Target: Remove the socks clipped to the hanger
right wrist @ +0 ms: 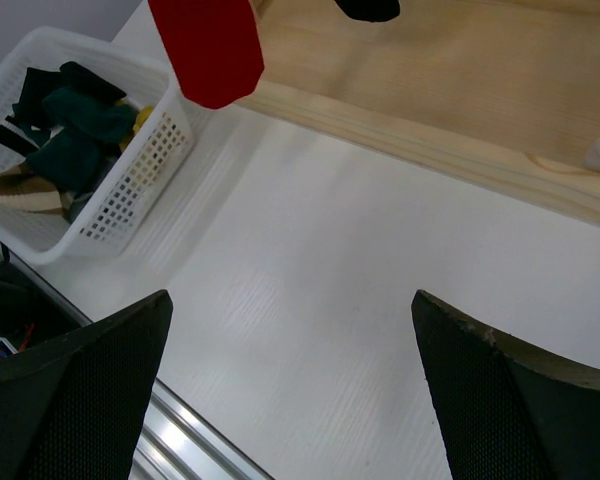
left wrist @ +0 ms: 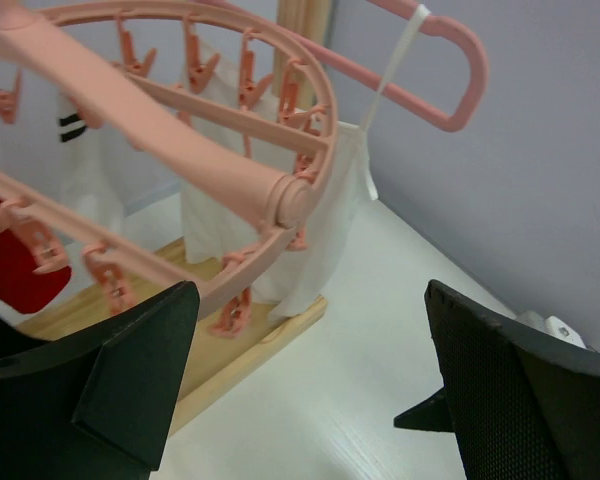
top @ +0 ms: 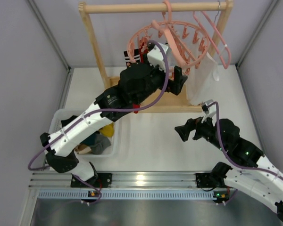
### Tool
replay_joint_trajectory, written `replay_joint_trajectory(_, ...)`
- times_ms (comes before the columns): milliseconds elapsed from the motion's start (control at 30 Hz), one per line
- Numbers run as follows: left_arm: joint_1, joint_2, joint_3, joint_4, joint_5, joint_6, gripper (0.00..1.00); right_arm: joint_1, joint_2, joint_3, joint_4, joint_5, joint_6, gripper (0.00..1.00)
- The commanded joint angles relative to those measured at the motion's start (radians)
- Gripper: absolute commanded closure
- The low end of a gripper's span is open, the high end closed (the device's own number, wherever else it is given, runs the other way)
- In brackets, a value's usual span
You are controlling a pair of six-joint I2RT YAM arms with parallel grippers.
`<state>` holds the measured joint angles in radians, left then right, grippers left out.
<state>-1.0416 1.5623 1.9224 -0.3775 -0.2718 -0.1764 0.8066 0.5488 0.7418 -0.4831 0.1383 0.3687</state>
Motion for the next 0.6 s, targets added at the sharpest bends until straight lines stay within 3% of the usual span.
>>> replay_joint_trajectory(0, -0.001, -0.142, -0.046, 0.026, -0.125, 0.043, 0.02, -0.011, 0.008, 0.048, -0.003, 0.014, 0.003, 0.01)
replay_joint_trajectory(167, -0.003, -0.304, -0.169, 0.028, -0.335, 0.083, 0.02, -0.012, 0.026, 0.048, 0.018, 0.004, 0.009, 0.01)
replay_joint_trajectory(333, 0.017, -0.430, -0.390, 0.029, -0.498, 0.083, 0.02, -0.012, 0.039, 0.053, 0.028, -0.002, 0.010, 0.01)
replay_joint_trajectory(367, 0.035, -0.442, -0.425, 0.029, -0.486, 0.066, 0.02, -0.012, 0.040, 0.053, 0.031, -0.006, 0.012, 0.01)
replay_joint_trajectory(400, 0.070, -0.459, -0.500, 0.029, -0.366, 0.043, 0.02, -0.011, 0.043, 0.053, 0.031, -0.009, 0.013, 0.00)
replay_joint_trajectory(500, 0.332, -0.527, -0.653, 0.084, -0.098, -0.067, 0.02, -0.011, 0.045, 0.057, 0.031, -0.020, 0.015, 0.01)
replay_joint_trajectory(567, 0.411, -0.550, -0.745, 0.168, -0.020, -0.061, 0.02, -0.012, 0.042, 0.057, 0.031, -0.025, 0.015, 0.01)
